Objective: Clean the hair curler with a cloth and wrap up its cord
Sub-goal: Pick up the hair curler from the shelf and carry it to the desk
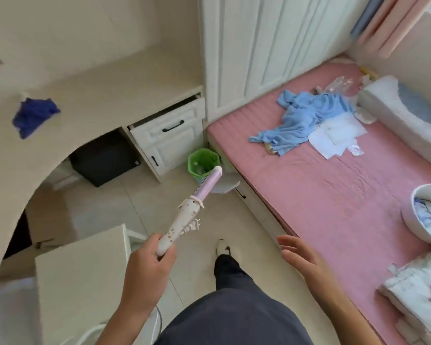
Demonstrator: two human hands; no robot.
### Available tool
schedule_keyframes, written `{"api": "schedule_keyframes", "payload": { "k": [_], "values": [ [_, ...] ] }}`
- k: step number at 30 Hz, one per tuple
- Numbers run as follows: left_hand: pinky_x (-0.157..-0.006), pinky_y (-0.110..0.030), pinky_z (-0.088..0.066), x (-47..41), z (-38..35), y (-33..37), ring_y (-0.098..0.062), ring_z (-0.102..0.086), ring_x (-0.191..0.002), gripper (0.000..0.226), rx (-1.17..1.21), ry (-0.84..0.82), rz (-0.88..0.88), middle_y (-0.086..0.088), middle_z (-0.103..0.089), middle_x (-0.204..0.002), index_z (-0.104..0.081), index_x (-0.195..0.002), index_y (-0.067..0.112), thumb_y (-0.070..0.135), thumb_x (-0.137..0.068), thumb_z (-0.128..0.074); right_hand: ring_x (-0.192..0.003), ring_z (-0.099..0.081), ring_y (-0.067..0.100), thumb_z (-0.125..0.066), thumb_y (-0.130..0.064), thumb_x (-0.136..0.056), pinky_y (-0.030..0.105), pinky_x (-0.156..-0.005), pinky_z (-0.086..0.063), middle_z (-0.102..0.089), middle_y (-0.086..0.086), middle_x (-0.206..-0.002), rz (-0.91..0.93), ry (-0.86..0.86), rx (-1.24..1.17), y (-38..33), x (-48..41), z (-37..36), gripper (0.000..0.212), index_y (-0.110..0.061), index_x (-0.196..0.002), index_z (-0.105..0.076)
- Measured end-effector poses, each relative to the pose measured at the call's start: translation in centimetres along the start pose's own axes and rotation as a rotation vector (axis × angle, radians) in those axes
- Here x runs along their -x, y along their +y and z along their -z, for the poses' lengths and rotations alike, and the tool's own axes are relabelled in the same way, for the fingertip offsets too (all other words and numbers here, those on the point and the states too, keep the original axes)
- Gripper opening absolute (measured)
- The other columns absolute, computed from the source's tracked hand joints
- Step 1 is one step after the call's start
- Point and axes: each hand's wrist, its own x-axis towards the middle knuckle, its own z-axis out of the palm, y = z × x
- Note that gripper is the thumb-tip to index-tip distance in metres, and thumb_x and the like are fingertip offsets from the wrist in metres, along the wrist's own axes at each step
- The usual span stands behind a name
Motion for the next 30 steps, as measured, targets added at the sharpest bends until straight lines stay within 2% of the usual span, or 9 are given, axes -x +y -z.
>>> {"api": "schedule_keyframes", "payload": {
  "k": [4,9,16,18,21,24,27,30],
  "values": [
    [-0.04,-0.019,-0.024,-4.5,2.1,1.4,-0.008,-0.031,-0.042,0.019,0.033,0.07,0.055,0.009,-0.039,-0.049,-0.062,-0.081,0.029,0.019,-0.095,-0.069,-0.114,-0.064,-0.002,-0.064,-0.049,-0.078,0.027,-0.094,-0.046,-0.071,-0.023,-0.117,0.035,-0.097,0.028,-5.1,-8.0,-2.2,0.035,-0.048,-0.113,-0.07],
    [-0.041,-0.019,-0.026,-9.1,4.9,1.3,-0.01,-0.035,-0.043,0.017,0.006,0.226,0.166,0.009,-0.044,-0.05,-0.063,-0.08,0.024,0.019,-0.095,-0.068,-0.114,-0.064,-0.001,-0.065,-0.044,-0.082,0.03,-0.097,-0.048,-0.072,-0.021,-0.117,0.055,-0.272,0.093,-11.0,-17.3,-6.2,0.034,-0.041,-0.115,-0.071],
    [-0.046,-0.029,-0.031,-14.5,10.7,-1.8,-0.01,-0.034,-0.045,0.019,0.047,0.404,0.362,0.008,-0.043,-0.051,-0.06,-0.079,0.025,0.017,-0.095,-0.066,-0.117,-0.063,0.001,-0.067,-0.041,-0.081,0.03,-0.099,-0.046,-0.072,-0.013,-0.119,0.077,-0.466,0.221,-18.6,-26.3,-15.0,0.032,-0.041,-0.112,-0.074],
    [-0.047,-0.029,-0.032,-17.0,12.5,-3.2,-0.009,-0.036,-0.045,0.019,0.08,0.429,0.395,0.008,-0.045,-0.053,-0.06,-0.079,0.026,0.018,-0.095,-0.066,-0.117,-0.063,0.002,-0.066,-0.042,-0.08,0.033,-0.102,-0.046,-0.071,-0.01,-0.121,0.087,-0.48,0.253,-20.8,-28.6,-18.1,0.035,-0.037,-0.113,-0.074],
    [-0.047,-0.03,-0.033,-21.3,15.7,-5.0,-0.009,-0.039,-0.045,0.018,0.129,0.444,0.414,0.009,-0.048,-0.054,-0.06,-0.079,0.027,0.022,-0.095,-0.066,-0.109,-0.062,-0.007,-0.066,-0.044,-0.079,0.024,-0.09,-0.046,-0.071,-0.018,-0.117,0.115,-0.496,0.275,-24.6,-32.0,-23.2,0.036,-0.041,-0.114,-0.073],
    [-0.044,-0.024,-0.034,-25.6,19.6,-6.3,-0.006,-0.048,-0.048,0.017,0.122,0.458,0.428,0.016,-0.056,-0.059,-0.059,-0.081,0.03,0.024,-0.095,-0.066,-0.112,-0.061,-0.006,-0.07,-0.041,-0.085,0.02,-0.089,-0.044,-0.07,-0.024,-0.114,0.125,-0.523,0.285,-28.7,-34.7,-28.8,0.028,-0.044,-0.112,-0.072],
    [-0.04,-0.019,-0.034,-29.6,23.4,-7.5,-0.006,-0.049,-0.045,0.016,0.173,0.454,0.41,0.013,-0.057,-0.06,-0.061,-0.084,0.032,0.022,-0.095,-0.066,-0.113,-0.063,-0.003,-0.066,-0.053,-0.076,0.024,-0.094,-0.046,-0.07,-0.024,-0.115,0.174,-0.566,0.294,-32.9,-36.8,-34.6,0.036,-0.048,-0.111,-0.072],
    [-0.04,-0.021,-0.033,-33.3,26.5,-8.9,-0.005,-0.043,-0.042,0.02,0.161,0.453,0.407,0.012,-0.052,-0.054,-0.061,-0.082,0.033,0.019,-0.095,-0.067,-0.118,-0.063,0.005,-0.065,-0.05,-0.078,0.032,-0.102,-0.048,-0.071,-0.015,-0.12,0.166,-0.593,0.292,-35.5,-39.3,-39.0,0.041,-0.04,-0.118,-0.071]
  ]
}}
